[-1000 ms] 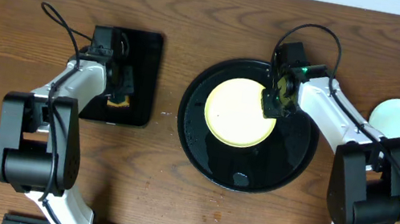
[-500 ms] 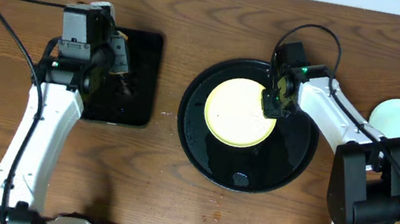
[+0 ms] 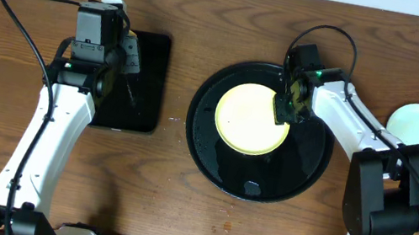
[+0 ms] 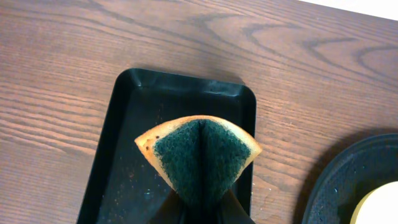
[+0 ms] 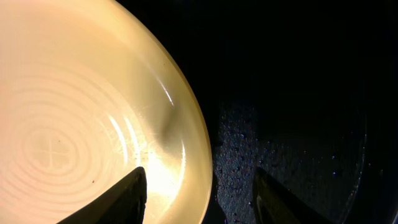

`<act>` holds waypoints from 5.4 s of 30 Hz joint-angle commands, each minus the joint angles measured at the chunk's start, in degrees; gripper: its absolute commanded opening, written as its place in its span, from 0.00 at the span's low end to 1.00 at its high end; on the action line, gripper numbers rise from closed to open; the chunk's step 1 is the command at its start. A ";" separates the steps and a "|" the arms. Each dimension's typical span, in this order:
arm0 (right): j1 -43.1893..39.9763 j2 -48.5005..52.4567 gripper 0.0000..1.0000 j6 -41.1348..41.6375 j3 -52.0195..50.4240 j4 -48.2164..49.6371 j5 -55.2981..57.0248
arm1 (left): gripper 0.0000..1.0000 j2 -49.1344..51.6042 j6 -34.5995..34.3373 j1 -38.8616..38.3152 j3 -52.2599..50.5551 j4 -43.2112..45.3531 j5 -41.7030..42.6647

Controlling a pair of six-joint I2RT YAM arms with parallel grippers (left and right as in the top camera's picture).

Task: Clean dirty plates on tray and stack at the side
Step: 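Carry the sponge with the left gripper back to the yellow plate, then scrub the yellow plate again with the sponge in the left gripper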

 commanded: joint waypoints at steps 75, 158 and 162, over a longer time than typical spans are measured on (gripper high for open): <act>0.48 0.31 0.42 -0.11 -2.78 3.85 -1.16 | 0.08 21.81 -12.81 -31.19 -0.26 19.26 9.18; 0.48 -1.73 0.01 0.28 -5.16 9.51 1.97 | 0.08 24.39 -8.20 -33.16 -0.09 19.21 5.97; 0.50 -4.26 0.01 0.28 -5.16 8.92 1.95 | 0.08 23.39 -7.37 -33.16 -0.09 19.19 5.97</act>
